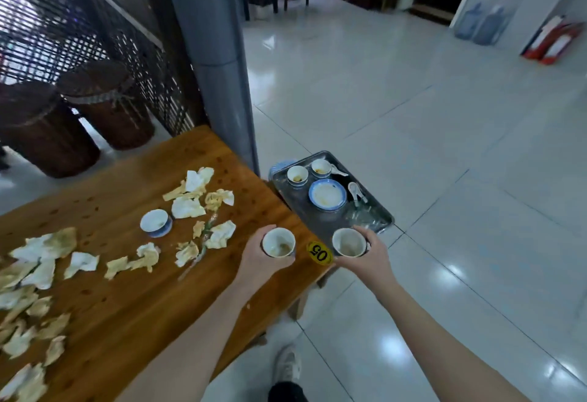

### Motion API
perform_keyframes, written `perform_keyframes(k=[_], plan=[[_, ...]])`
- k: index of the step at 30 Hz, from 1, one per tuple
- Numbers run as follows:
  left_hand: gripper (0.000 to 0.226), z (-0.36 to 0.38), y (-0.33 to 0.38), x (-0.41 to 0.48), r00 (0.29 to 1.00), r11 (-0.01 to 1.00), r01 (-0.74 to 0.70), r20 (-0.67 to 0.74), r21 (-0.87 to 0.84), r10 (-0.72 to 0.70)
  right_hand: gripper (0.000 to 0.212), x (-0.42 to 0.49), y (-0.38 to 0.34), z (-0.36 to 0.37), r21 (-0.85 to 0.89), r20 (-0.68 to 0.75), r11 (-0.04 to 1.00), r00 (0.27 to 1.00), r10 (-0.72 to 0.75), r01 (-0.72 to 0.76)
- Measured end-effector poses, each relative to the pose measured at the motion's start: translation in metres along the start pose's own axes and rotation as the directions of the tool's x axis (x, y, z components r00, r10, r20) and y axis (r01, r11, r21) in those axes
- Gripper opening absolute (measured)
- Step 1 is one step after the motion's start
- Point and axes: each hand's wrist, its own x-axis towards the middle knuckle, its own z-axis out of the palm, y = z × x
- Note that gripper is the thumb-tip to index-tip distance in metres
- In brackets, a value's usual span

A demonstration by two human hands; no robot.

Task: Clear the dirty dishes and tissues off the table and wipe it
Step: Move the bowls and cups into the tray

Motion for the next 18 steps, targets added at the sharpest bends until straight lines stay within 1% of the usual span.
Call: perform_keyframes(k=[4, 10, 13, 18], plan=[[0.067, 0.032, 0.018, 0.020, 0.999, 0.999, -0.029, 0.045, -0.025, 0.031, 0.063, 0.015, 0.005, -0.025, 0.029, -0.040, 0.997, 0.997, 0.066, -0.065], [0.072, 0.072, 0.033, 0.066, 0.990, 0.998, 0.021, 0.144, -0.056, -0.013, 0.060, 0.056, 0.009, -0.052, 0.023, -0.077, 0.992, 0.990, 0.122, -0.121], [0.073, 0.086, 0.041, 0.092, 0.987, 0.995, 0.053, 0.155, -0.084, -0.040, 0.061, 0.085, 0.007, -0.063, -0.006, -0.072, 0.991, 0.989, 0.133, -0.134], [0.073, 0.099, 0.054, 0.143, 0.988, 0.991, 0.085, 0.136, -0.103, -0.071, 0.061, 0.144, -0.006, -0.078, 0.001, -0.083, 0.993, 0.990, 0.117, -0.117]])
